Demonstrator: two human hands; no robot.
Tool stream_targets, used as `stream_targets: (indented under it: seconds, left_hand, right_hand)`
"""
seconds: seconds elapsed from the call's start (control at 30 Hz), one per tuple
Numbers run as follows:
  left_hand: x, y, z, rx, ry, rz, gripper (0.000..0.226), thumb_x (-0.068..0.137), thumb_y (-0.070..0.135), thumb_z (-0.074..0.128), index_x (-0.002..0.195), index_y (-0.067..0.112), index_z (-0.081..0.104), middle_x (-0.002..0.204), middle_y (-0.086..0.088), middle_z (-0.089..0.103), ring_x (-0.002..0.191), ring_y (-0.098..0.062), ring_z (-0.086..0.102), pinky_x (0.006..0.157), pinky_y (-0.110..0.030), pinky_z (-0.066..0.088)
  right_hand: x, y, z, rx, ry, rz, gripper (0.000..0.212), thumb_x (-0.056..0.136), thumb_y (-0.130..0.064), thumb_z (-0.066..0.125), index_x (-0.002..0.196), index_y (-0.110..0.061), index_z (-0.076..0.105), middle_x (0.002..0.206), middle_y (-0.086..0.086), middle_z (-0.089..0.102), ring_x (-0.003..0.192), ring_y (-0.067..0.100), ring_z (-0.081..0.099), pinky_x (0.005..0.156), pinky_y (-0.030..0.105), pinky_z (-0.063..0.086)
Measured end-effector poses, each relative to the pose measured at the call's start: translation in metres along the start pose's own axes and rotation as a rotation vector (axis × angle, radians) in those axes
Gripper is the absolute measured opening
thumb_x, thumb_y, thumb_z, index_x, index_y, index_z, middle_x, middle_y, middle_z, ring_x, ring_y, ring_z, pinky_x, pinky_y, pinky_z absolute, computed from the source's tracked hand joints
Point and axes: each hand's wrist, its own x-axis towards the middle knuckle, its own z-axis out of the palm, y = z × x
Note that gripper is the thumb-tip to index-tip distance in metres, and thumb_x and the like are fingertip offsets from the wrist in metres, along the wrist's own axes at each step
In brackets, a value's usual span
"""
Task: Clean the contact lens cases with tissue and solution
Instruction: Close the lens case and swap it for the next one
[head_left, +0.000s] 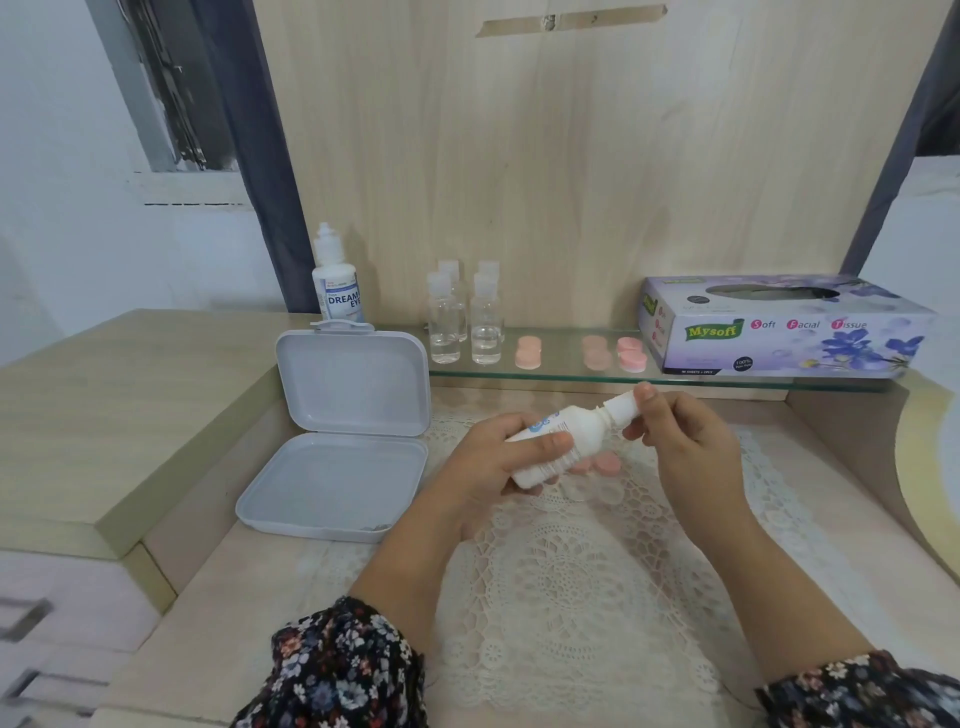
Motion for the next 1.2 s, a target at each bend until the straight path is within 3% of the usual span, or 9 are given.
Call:
stream_targets:
  seconds: [0.1, 0.27, 0.37, 0.43, 0.6, 0.8, 1.03, 1.2]
  left_hand:
    - [-0.002, -0.002, 0.002, 0.090, -0.006, 0.012, 0.024, 0.074, 0.027, 0.077, 0.097, 0.021, 0.072, 0.077, 0.002, 0.066, 0.061, -0.011, 0.055, 0.051, -0.023, 0.035]
    - [0.002, -0.005, -0.001, 0.067, 0.126, 0.122, 0.040, 0.079, 0.008, 0.076, 0.114, 0.022, 0.065, 0.096, 0.003, 0.070, 0.087, -0.014, 0.066, 0.069, -0.029, 0.054]
    - [0.005, -0.008, -0.003, 0.137, 0.257, 0.191, 0.041, 0.076, 0.011, 0.078, 0.109, 0.031, 0.064, 0.097, 0.004, 0.069, 0.088, -0.012, 0.064, 0.067, -0.021, 0.052]
    - [0.007, -0.010, -0.005, 0.181, 0.342, 0.220, 0.040, 0.074, 0.017, 0.081, 0.104, 0.037, 0.062, 0.098, 0.007, 0.069, 0.090, -0.012, 0.064, 0.068, -0.021, 0.051]
    - [0.014, -0.016, -0.011, 0.236, 0.510, 0.272, 0.042, 0.075, 0.016, 0.081, 0.106, 0.032, 0.056, 0.098, 0.015, 0.062, 0.088, -0.001, 0.058, 0.071, -0.016, 0.046]
    - [0.017, -0.022, -0.014, 0.301, 0.534, 0.274, 0.039, 0.076, 0.018, 0.080, 0.107, 0.027, 0.057, 0.097, 0.015, 0.061, 0.087, -0.004, 0.058, 0.072, -0.019, 0.046]
    - [0.016, -0.021, -0.014, 0.348, 0.533, 0.255, 0.039, 0.078, 0.021, 0.079, 0.108, 0.027, 0.054, 0.098, 0.012, 0.059, 0.088, -0.006, 0.057, 0.074, -0.019, 0.045]
    - [0.013, -0.018, -0.008, 0.458, 0.589, 0.304, 0.040, 0.082, 0.032, 0.074, 0.113, 0.029, 0.050, 0.112, 0.005, 0.058, 0.098, -0.012, 0.057, 0.085, -0.029, 0.047]
  right_hand:
    - [0.002, 0.000, -0.005, 0.052, -0.048, 0.000, 0.039, 0.092, -0.041, 0.051, 0.077, -0.009, 0.067, 0.067, -0.001, 0.063, 0.058, -0.001, 0.049, 0.060, 0.007, 0.039]
    - [0.005, 0.009, -0.016, -0.011, -0.119, 0.046, 0.031, 0.096, -0.039, 0.048, 0.087, -0.019, 0.070, 0.072, -0.003, 0.068, 0.064, 0.006, 0.052, 0.068, 0.016, 0.044]
    - [0.006, 0.013, -0.021, -0.128, -0.200, 0.108, 0.014, 0.092, -0.032, 0.060, 0.085, -0.024, 0.069, 0.077, -0.006, 0.069, 0.070, 0.013, 0.056, 0.065, 0.024, 0.044]
    - [0.004, 0.017, -0.024, -0.254, -0.312, 0.145, 0.001, 0.087, -0.030, 0.069, 0.086, -0.030, 0.068, 0.080, -0.009, 0.068, 0.071, 0.011, 0.057, 0.062, 0.019, 0.044]
    - [-0.001, 0.022, -0.025, -0.608, -0.532, 0.126, 0.032, 0.078, -0.033, 0.078, 0.102, -0.039, 0.058, 0.100, -0.016, 0.057, 0.079, 0.002, 0.053, 0.064, 0.016, 0.038]
    - [0.000, 0.021, -0.024, -0.644, -0.556, 0.120, 0.040, 0.076, -0.035, 0.079, 0.111, -0.034, 0.060, 0.097, -0.017, 0.052, 0.081, -0.001, 0.049, 0.066, 0.015, 0.036]
    - [0.002, 0.024, -0.023, -0.659, -0.556, 0.094, 0.034, 0.079, -0.035, 0.077, 0.111, -0.031, 0.066, 0.098, -0.015, 0.054, 0.083, 0.000, 0.050, 0.067, 0.013, 0.036]
    - [0.004, 0.025, -0.025, -0.662, -0.563, 0.092, 0.030, 0.079, -0.037, 0.076, 0.106, -0.032, 0.067, 0.098, -0.014, 0.055, 0.085, -0.001, 0.052, 0.067, 0.012, 0.036]
